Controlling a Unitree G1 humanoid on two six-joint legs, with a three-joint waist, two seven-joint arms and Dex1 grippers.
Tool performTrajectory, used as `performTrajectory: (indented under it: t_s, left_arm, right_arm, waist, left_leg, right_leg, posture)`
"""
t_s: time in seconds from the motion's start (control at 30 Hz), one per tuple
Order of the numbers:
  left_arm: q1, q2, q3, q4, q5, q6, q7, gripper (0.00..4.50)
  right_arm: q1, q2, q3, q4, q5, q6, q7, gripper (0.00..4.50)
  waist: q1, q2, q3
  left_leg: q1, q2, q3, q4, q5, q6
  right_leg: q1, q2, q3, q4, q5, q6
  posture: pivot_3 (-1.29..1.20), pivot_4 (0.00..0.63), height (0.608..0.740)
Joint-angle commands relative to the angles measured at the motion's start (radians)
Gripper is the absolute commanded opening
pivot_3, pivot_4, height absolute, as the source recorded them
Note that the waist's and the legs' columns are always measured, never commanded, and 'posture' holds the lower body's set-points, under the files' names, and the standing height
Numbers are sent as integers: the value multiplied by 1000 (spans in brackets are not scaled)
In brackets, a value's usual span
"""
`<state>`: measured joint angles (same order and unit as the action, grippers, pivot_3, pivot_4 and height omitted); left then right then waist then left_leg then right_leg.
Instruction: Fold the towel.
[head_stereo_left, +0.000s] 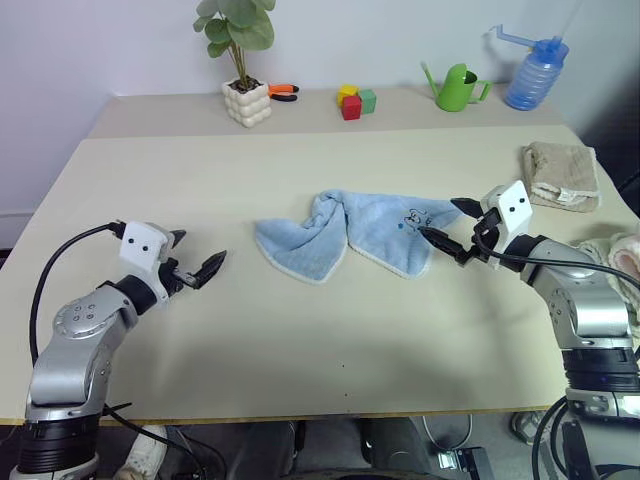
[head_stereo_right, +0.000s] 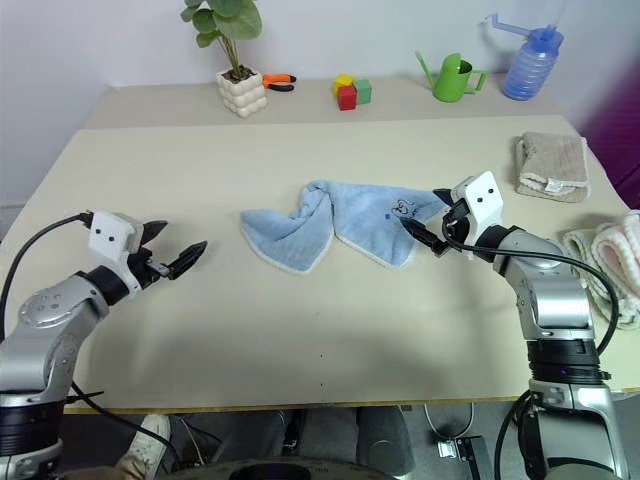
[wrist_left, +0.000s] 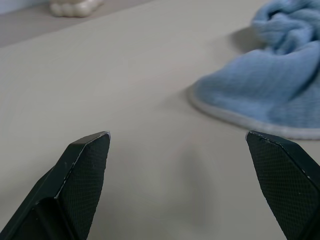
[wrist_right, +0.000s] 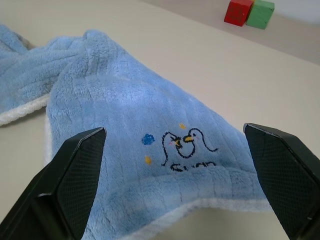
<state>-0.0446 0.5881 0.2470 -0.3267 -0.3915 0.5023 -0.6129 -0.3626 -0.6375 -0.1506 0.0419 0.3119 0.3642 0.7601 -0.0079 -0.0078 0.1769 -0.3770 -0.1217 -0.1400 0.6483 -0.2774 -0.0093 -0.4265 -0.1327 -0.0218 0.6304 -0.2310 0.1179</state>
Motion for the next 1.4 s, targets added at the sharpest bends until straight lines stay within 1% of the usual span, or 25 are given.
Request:
performTrajectory:
  t_s: [0.03,0.23,0.37,0.43,0.5,0.6,0.67,0.77,0.97,1.1,1.2,1.3,1.33,1.4]
  left_arm:
    - [8,28,-6,-52,-26,6,-38,4442]
    - [-5,37,-7,-36,-22,5,-41,4442]
    - [-24,49,-52,-16,5,-17,-60,4442]
    - [-52,39,-69,-21,-8,-12,-64,4442]
    - [-99,29,-118,-40,-27,7,-88,4442]
    - [-167,39,-243,-44,7,15,-143,4442]
    - [-224,23,-340,-49,27,18,-171,4442]
    - [-296,-1,-477,-31,115,13,-168,4442]
    - [-335,-13,-645,24,260,20,-162,4442]
    - [-341,-28,-655,70,316,38,-117,4442]
    - [-350,-65,-638,127,349,50,-56,4442]
    - [-349,-84,-620,159,346,52,-40,4442]
    - [-348,-86,-619,167,350,46,-34,4219]
    - [-348,-92,-615,179,352,36,-29,3632]
  right_arm:
    - [-1,6,-18,-17,10,-26,-4,4500]
    - [-5,27,-11,-8,7,-47,-14,4500]
    - [15,33,-12,-22,3,-52,-20,4500]
    - [19,35,-8,-27,2,-53,-24,4500]
    - [17,39,-2,-26,-2,-58,-29,4500]
    - [-3,53,16,-27,-9,-61,-42,4500]
    - [-8,64,24,-39,-10,-55,-52,4500]
    - [2,69,27,-68,-8,-43,-62,4500]
    - [40,59,9,-142,4,-2,-88,4500]
    - [68,55,-8,-187,12,20,-98,4500]
    - [89,56,-15,-192,10,17,-98,4500]
    - [85,63,-6,-185,4,13,-103,4500]
    - [80,65,-3,-183,2,10,-105,4500]
    - [71,67,-2,-177,4,7,-106,4500]
  waist:
    - [0,0,0]
    - [0,0,0]
    - [1,0,0]
    - [5,0,0]
    - [11,0,0]
    - [19,0,0]
    - [19,0,0]
    - [20,0,0]
    - [18,0,0]
    - [21,0,0]
    - [22,0,0]
    - [21,0,0]
    - [20,0,0]
    - [19,0,0]
  left_leg:
    - [0,0,0,0,0,0]
    - [0,0,0,0,0,0]
    - [0,0,0,0,0,0]
    - [0,0,0,0,0,0]
    - [0,0,0,0,0,0]
    - [0,0,0,0,0,0]
    - [0,0,0,0,0,0]
    - [0,0,0,0,2,-3]
    - [0,0,1,0,2,-3]
    - [0,0,1,0,0,0]
    - [0,0,1,0,0,0]
    - [1,0,1,1,0,1]
    - [2,0,1,1,0,1]
    - [2,0,0,0,0,1]
  right_leg:
    - [0,0,0,0,0,0]
    - [0,0,0,0,0,0]
    - [0,0,0,0,0,0]
    - [0,0,0,0,0,0]
    - [0,0,0,0,0,0]
    - [0,0,0,0,0,0]
    - [0,0,0,0,0,0]
    - [0,0,0,0,0,0]
    - [0,1,0,0,0,0]
    - [0,1,0,0,0,0]
    - [1,1,0,0,0,0]
    - [2,1,0,0,0,0]
    - [2,1,0,0,0,0]
    - [2,1,0,0,0,0]
  posture:
    - [0,150,732]
    - [0,150,732]
    - [0,150,732]
    - [0,150,732]
    - [0,150,732]
    - [0,150,732]
    - [0,150,732]
    - [0,150,732]
    - [0,150,732]
    - [0,150,732]
    - [0,150,732]
    - [0,150,732]
    - [0,150,732]
    - [0,150,732]
